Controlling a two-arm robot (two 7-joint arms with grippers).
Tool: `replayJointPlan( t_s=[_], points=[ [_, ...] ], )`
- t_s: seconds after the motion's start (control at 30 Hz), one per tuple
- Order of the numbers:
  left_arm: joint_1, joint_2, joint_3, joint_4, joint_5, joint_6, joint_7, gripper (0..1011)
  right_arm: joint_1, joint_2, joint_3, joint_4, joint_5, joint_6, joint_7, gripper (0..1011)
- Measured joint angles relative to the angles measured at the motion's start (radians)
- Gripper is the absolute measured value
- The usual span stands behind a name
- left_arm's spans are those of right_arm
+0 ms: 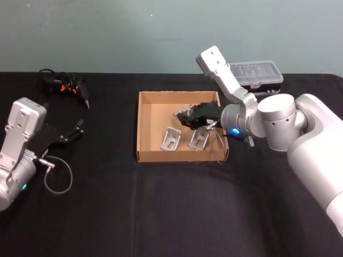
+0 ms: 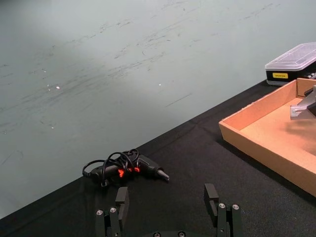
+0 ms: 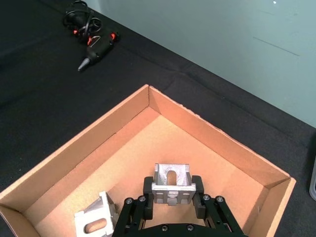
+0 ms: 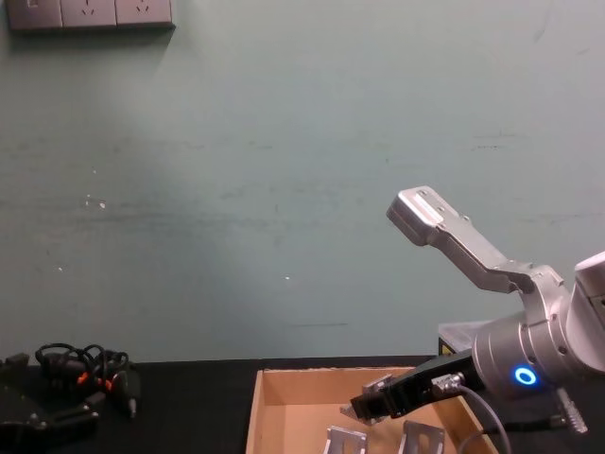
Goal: Use one hand to pick up the angle iron from the table and place it into the box.
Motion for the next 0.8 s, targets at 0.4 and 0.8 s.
replayJointPlan(
  t_s=[0.4,0.8],
  points=[
    [0.000,0.000,0.000,0.000,0.000,0.000,0.000,1000,-0.003,0.001,0.003,0.011,-0.003,-0.008,0.014,453],
    [0.000,0.000,0.000,0.000,0.000,0.000,0.000,1000,-0.017,0.005,0.011,-0.011,-0.006,-0.015,0.005,773]
  ],
)
